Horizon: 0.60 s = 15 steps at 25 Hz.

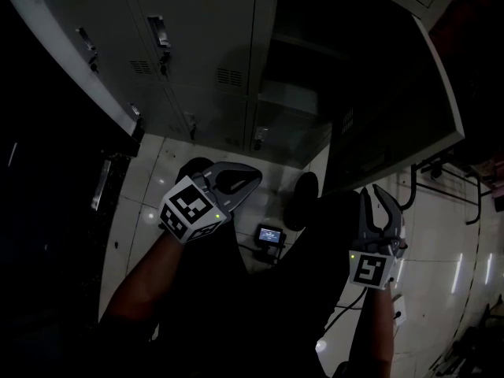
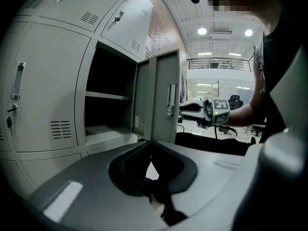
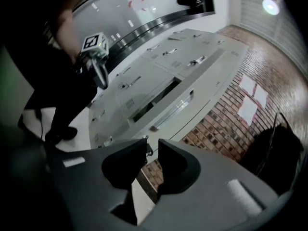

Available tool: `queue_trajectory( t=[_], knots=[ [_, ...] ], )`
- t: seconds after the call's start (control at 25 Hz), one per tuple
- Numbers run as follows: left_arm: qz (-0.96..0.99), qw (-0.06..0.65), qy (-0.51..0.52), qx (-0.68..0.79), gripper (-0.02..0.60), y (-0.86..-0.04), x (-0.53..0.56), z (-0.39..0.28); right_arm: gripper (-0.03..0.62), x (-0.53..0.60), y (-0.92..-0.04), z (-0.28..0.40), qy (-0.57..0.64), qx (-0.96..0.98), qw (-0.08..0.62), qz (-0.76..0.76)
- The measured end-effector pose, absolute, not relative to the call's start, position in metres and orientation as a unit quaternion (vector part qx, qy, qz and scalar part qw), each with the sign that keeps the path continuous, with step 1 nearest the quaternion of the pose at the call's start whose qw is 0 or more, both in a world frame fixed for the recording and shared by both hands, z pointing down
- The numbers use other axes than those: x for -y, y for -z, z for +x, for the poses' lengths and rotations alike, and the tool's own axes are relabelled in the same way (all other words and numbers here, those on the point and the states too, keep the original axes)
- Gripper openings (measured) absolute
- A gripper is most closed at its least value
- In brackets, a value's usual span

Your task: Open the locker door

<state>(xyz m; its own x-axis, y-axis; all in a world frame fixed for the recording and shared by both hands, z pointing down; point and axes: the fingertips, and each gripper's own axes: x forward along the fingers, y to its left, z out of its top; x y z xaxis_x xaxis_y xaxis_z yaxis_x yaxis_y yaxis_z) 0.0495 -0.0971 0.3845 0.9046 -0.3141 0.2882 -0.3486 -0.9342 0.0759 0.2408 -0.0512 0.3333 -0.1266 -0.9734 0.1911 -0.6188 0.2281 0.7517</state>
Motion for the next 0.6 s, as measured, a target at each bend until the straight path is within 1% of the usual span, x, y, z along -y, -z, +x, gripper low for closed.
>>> queue_trajectory(
  t=[0.04, 0.12, 0.2, 0.28, 0.36, 0.52, 0.6],
  knots=[
    [0.974, 0.063, -0.136, 0.171, 0.011, -0.384, 0.097, 0.049, 0.066, 0.049, -0.327, 0.238, 0.252, 0.714, 0.324, 0.567],
    [0.974, 0.063, -0.136, 0.172, 0.011, -0.385, 0.097, 0.047, 0.009, 0.047, -0.317, 0.228, 0.23, 0.738, 0.276, 0.571],
    [0.974, 0.064, -0.135, 0.173, 0.011, -0.384, 0.097, 0.047, 0.003, 0.049, -0.314, 0.213, 0.196, 0.767, 0.22, 0.57],
    [0.974, 0.063, -0.133, 0.174, 0.011, -0.383, 0.097, 0.047, 0.003, 0.052, -0.319, 0.2, 0.164, 0.792, 0.194, 0.555],
    [0.974, 0.063, -0.133, 0.174, 0.011, -0.382, 0.097, 0.047, 0.002, 0.054, -0.328, 0.187, 0.143, 0.808, 0.189, 0.539],
    [0.973, 0.063, -0.133, 0.176, 0.011, -0.383, 0.097, 0.043, 0.002, 0.057, -0.348, 0.163, 0.123, 0.826, 0.211, 0.508],
    [0.973, 0.063, -0.132, 0.178, 0.011, -0.382, 0.097, 0.042, 0.002, 0.058, -0.348, 0.152, 0.119, 0.838, 0.204, 0.491]
  ],
)
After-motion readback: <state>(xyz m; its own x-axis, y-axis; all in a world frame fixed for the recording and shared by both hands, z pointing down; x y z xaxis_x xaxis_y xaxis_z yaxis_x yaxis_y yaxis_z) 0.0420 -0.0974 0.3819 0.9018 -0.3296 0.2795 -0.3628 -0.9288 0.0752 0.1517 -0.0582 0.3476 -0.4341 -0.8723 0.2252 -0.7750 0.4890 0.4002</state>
